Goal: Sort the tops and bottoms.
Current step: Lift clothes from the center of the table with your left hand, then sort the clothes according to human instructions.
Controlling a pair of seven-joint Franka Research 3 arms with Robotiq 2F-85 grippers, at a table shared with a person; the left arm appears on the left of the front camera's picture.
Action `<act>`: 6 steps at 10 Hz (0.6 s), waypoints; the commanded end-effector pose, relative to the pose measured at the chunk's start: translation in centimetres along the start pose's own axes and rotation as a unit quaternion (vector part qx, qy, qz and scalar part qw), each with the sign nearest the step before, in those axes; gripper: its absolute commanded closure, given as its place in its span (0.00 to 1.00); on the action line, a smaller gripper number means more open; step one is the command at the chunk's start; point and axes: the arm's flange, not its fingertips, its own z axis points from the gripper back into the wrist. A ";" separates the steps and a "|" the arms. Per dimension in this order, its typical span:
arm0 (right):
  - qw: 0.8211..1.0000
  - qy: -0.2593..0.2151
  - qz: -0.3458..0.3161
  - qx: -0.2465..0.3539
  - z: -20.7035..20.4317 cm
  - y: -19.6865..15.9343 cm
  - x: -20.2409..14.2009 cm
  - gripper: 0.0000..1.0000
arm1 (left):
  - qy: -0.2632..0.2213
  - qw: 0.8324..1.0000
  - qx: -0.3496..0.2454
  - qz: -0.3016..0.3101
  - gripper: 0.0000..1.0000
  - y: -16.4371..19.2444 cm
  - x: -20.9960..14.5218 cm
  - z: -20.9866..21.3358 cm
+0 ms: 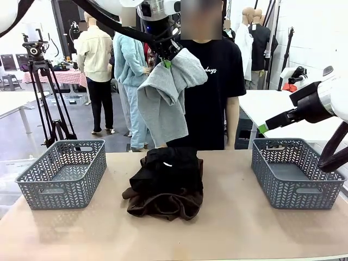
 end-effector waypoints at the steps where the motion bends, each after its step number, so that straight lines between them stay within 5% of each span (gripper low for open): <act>1: 1.000 -0.003 -0.007 0.006 -0.2 0.0 0.0 0.00 | -0.003 1.000 -0.005 0.006 1.00 0.3 -0.1 0.5; 6: 1.000 -0.003 -0.007 0.006 -0.2 0.0 0.0 0.00 | -0.003 1.000 -0.005 0.006 1.00 0.3 -0.1 0.5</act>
